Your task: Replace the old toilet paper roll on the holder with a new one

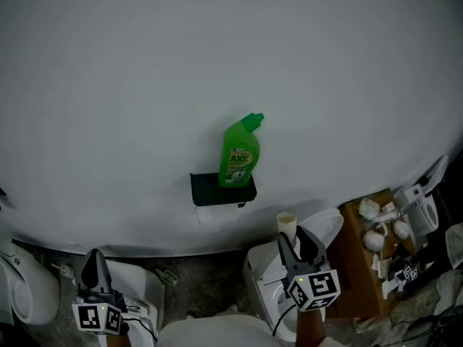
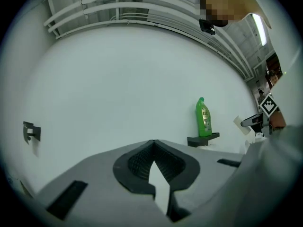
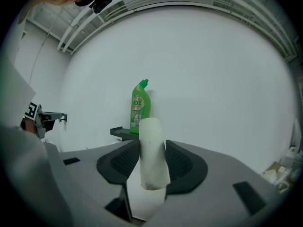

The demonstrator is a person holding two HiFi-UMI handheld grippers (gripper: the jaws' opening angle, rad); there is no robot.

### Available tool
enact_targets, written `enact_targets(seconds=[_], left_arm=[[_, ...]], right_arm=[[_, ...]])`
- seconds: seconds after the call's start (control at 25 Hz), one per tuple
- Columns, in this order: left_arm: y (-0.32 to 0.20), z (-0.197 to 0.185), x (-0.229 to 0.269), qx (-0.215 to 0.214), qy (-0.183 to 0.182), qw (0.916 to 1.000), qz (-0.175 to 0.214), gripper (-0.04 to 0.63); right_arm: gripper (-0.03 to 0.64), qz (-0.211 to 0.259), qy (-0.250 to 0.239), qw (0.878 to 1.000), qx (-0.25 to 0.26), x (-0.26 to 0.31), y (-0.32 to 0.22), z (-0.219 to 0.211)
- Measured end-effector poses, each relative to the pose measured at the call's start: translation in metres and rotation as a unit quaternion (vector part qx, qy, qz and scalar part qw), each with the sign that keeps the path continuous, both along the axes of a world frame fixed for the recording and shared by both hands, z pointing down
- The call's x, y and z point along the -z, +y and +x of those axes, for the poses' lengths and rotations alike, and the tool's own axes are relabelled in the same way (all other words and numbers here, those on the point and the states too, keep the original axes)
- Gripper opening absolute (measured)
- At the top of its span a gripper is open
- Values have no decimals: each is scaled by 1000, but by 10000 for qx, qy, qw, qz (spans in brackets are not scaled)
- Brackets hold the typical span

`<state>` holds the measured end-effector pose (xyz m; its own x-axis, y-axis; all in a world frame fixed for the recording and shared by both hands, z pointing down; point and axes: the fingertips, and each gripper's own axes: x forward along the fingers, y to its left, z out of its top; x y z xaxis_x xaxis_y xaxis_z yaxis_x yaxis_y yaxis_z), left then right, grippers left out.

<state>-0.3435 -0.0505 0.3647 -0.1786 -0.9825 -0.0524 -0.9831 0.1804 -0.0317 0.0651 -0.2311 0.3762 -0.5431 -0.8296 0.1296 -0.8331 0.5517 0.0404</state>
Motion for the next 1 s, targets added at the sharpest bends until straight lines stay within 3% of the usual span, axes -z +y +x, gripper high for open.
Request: enact_targets(seconds=[0.56, 1.0], left_arm=[[-45, 15, 16, -459, -27, 9988, 144, 6], [-54, 9, 6, -514, 124, 9985, 138, 6]], right_arm=[[173, -37, 31, 9997, -241, -3, 3, 16], [173, 51, 61, 9997, -209, 3, -4, 7]])
